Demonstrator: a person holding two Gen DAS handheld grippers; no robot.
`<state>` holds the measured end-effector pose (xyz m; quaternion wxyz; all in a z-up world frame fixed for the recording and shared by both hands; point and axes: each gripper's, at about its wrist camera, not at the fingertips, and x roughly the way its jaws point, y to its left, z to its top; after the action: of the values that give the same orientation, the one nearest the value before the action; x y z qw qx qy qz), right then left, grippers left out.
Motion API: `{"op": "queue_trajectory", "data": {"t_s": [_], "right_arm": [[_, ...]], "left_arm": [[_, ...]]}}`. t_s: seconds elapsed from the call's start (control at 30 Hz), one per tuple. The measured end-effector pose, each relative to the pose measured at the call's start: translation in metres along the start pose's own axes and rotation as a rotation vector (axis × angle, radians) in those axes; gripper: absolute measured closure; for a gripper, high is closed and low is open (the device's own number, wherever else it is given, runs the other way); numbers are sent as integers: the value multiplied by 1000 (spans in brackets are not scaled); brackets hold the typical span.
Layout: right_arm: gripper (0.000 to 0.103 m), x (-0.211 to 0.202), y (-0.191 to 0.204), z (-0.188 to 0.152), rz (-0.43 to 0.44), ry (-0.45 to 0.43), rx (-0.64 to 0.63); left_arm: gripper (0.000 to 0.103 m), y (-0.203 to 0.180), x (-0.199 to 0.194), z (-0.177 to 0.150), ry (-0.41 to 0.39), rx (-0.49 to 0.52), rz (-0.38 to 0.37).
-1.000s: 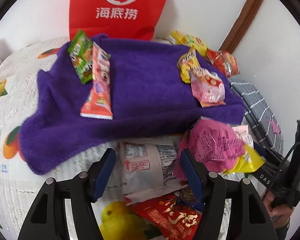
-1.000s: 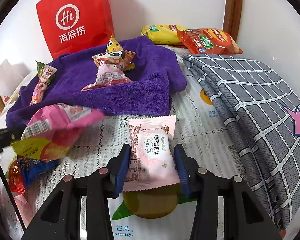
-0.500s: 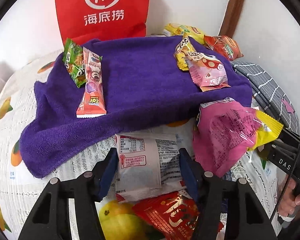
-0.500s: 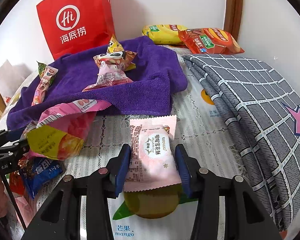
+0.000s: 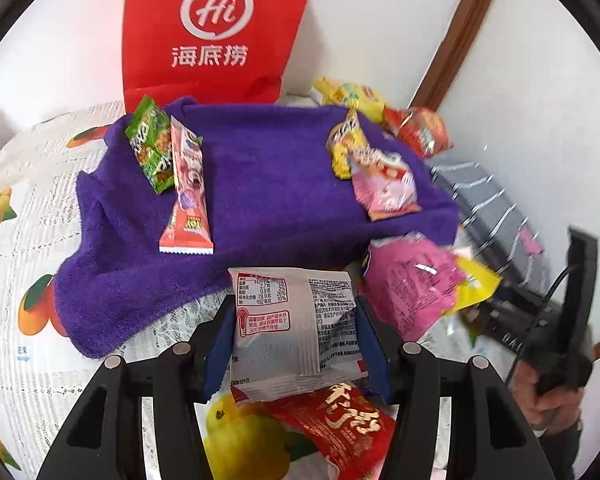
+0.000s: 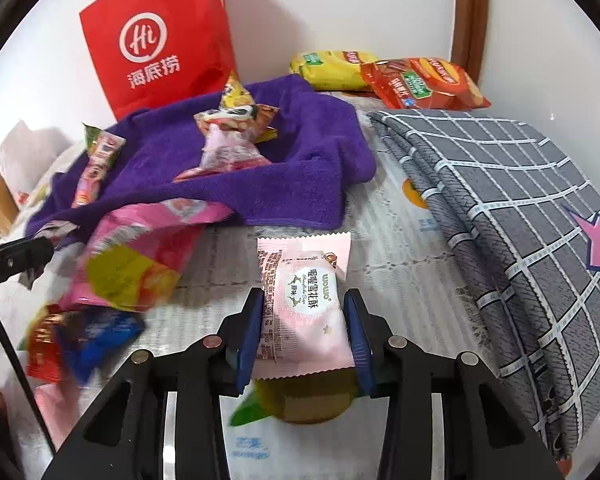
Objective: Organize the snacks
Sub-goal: 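Grasp the white-silver packet with the left tool while the right tool carries the pink packet to the towel, then open the right tool over the towel to drop the pink packet while the left tool drops the white packet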
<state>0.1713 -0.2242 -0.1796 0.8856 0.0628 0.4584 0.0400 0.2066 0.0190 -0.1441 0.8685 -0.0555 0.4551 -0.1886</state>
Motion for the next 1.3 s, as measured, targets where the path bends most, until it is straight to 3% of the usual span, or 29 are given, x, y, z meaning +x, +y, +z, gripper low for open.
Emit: {"op": "queue_trajectory", "data": {"t_s": [0.1, 0.37, 0.53, 0.8, 1.03, 1.3], "right_arm": [[63, -15, 7, 12, 0, -45, -15], [63, -46, 29, 65, 51, -163, -44], [63, -38, 52, 96, 113, -183, -72], [63, 9, 90, 131, 209, -123, -127], [63, 63, 85, 125, 291, 38, -96], [62, 70, 73, 120, 303, 78, -60]], "left_arm": [[48, 4, -13, 2, -52, -17, -9], [48, 16, -34, 9, -177, -53, 104], [48, 33, -37, 13, -193, -134, 93], [48, 60, -45, 12, -233, -257, 123], [48, 77, -41, 12, -220, -316, 133], [48, 74, -28, 10, -172, -316, 116]]}}
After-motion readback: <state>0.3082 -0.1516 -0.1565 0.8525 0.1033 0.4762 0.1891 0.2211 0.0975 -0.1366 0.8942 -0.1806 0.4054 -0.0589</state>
